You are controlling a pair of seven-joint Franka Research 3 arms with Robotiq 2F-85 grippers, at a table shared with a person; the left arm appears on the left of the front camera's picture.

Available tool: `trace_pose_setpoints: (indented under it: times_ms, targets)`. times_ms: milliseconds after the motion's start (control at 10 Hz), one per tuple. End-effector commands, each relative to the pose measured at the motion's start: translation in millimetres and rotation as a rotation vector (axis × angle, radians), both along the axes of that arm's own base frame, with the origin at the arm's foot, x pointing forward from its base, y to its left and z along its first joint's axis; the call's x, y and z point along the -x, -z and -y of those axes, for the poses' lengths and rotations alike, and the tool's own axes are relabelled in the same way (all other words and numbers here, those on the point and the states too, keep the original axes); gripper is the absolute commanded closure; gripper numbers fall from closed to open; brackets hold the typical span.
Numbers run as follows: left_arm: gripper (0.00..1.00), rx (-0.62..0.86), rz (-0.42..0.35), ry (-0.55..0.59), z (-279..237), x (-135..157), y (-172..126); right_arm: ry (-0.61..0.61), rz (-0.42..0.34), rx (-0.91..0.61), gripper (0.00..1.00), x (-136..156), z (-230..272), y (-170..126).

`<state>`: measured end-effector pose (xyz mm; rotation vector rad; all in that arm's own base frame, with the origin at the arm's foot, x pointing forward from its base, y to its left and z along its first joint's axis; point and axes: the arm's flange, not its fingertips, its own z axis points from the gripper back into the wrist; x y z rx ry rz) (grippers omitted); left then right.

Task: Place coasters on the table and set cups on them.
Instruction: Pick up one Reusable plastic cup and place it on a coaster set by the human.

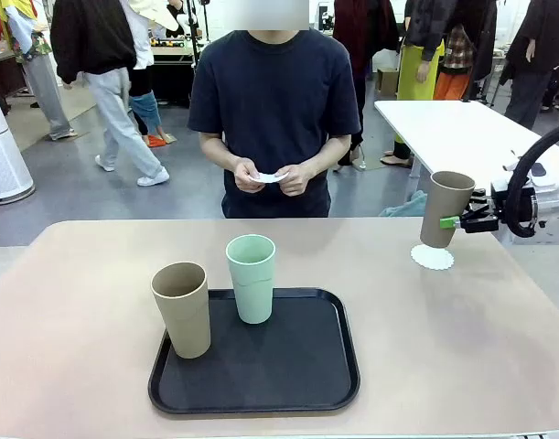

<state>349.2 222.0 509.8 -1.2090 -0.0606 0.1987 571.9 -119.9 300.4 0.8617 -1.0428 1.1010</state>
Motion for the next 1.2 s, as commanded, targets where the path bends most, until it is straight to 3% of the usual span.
trace_pose_setpoints:
  times_ms: [0,300,1100]
  targets:
    - [0.00,0.004,0.014,-0.014,0,-1,-1,-0.017,-0.057,0.008,0.16,-5,-4,3]
    - [0.00,0.004,0.014,-0.014,0,-1,-1,-0.017,-0.085,0.028,0.16,-9,-5,15]
    - [0.00,0.004,0.014,-0.014,0,-1,-1,-0.026,-0.070,0.034,0.16,-16,-5,34]
